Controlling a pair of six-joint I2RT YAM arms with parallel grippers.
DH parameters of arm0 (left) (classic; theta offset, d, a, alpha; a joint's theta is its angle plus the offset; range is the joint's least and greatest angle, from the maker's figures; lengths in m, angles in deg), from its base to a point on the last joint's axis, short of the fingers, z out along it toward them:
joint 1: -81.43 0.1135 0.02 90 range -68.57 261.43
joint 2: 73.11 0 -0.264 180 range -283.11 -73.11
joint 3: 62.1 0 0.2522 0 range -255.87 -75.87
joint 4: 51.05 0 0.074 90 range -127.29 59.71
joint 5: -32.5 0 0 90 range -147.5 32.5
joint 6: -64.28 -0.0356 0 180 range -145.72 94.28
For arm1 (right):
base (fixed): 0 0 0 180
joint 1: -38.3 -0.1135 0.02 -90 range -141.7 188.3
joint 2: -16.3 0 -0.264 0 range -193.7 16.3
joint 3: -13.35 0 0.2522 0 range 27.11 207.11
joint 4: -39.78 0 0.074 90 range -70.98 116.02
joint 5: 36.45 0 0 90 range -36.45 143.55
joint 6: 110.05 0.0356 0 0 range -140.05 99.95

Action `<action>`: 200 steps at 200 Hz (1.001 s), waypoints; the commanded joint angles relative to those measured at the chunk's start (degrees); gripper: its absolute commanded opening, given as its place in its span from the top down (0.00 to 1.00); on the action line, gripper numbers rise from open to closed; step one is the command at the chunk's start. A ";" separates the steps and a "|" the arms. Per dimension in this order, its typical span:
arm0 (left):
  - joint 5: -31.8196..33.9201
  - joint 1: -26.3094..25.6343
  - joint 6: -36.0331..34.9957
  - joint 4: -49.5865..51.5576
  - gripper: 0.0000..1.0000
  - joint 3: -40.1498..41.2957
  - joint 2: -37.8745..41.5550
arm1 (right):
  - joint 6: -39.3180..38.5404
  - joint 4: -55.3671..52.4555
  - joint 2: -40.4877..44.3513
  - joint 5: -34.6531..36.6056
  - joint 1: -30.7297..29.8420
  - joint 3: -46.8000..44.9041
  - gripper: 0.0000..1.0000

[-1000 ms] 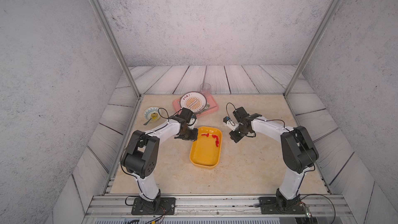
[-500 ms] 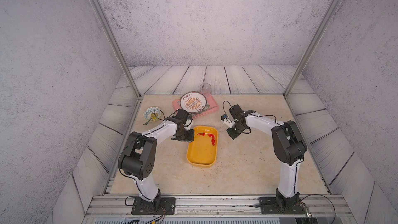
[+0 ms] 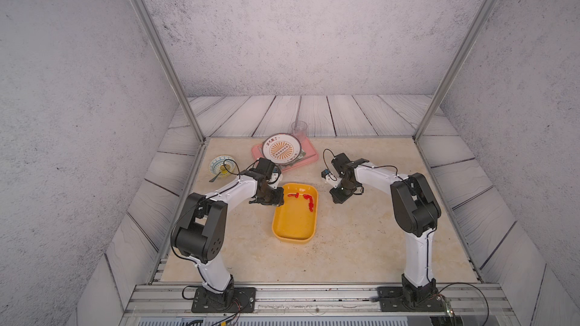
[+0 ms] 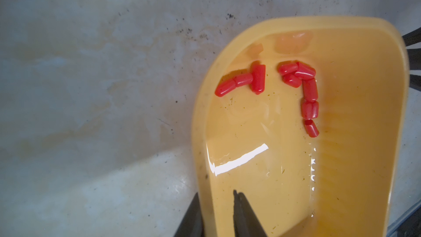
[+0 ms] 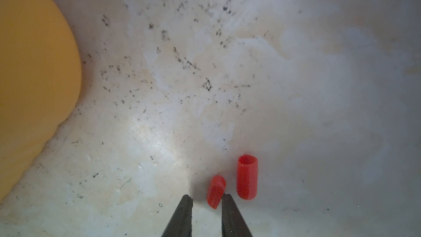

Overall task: Take the screw protection sleeves out of the storage box
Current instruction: Place the screw protection sleeve at the center of the board, then pick up the screw protection sleeve from the storage box.

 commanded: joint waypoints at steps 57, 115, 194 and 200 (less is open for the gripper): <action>2.89 0.54 -10.13 5.15 0.56 -2.65 5.20 | -3.82 -6.54 12.65 -6.73 -0.31 0.92 0.61; 3.06 -4.21 -20.64 10.99 0.52 -7.93 4.35 | -5.24 -4.19 15.03 -7.06 0.55 -2.62 0.56; 9.67 -12.75 -14.63 4.93 0.66 -10.24 -4.50 | -3.85 2.65 18.60 -6.30 9.97 -9.00 0.57; 10.15 -13.03 -14.38 4.52 0.66 -10.53 -5.29 | -3.74 3.21 18.98 -6.21 10.35 -9.68 0.56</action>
